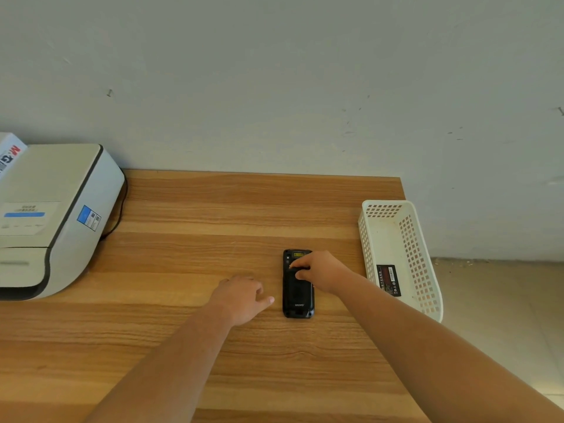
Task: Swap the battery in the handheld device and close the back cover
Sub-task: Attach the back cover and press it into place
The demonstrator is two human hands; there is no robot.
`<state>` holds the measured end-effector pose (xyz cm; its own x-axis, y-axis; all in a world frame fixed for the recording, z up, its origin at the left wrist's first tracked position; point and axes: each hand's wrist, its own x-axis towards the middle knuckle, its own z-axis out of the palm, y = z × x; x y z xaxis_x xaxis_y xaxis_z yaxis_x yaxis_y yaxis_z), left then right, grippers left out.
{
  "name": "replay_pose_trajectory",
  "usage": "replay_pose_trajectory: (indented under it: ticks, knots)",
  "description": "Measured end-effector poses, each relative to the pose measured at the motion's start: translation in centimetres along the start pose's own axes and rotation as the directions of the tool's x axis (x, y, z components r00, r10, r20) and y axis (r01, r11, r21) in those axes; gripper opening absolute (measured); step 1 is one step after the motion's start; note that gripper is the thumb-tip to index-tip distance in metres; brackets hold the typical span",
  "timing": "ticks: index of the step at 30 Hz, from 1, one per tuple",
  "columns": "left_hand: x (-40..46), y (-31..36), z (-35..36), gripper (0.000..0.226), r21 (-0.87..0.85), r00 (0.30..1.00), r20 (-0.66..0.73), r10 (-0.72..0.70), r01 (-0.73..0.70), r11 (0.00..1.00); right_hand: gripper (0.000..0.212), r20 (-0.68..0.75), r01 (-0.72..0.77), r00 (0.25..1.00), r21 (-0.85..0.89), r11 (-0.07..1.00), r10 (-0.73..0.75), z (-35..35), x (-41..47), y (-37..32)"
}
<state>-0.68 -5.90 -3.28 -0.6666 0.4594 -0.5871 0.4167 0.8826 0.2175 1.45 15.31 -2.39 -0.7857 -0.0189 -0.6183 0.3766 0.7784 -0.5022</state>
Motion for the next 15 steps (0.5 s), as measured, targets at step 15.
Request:
replay_pose_trajectory:
  ticks: [15]
  knots:
    - [1.6,2.4,0.0,0.043,0.017,0.999,0.003,0.042,-0.042,0.999,0.052,-0.203,0.134,0.957,-0.324,0.936,-0.207,2.8,-0.8,2.1]
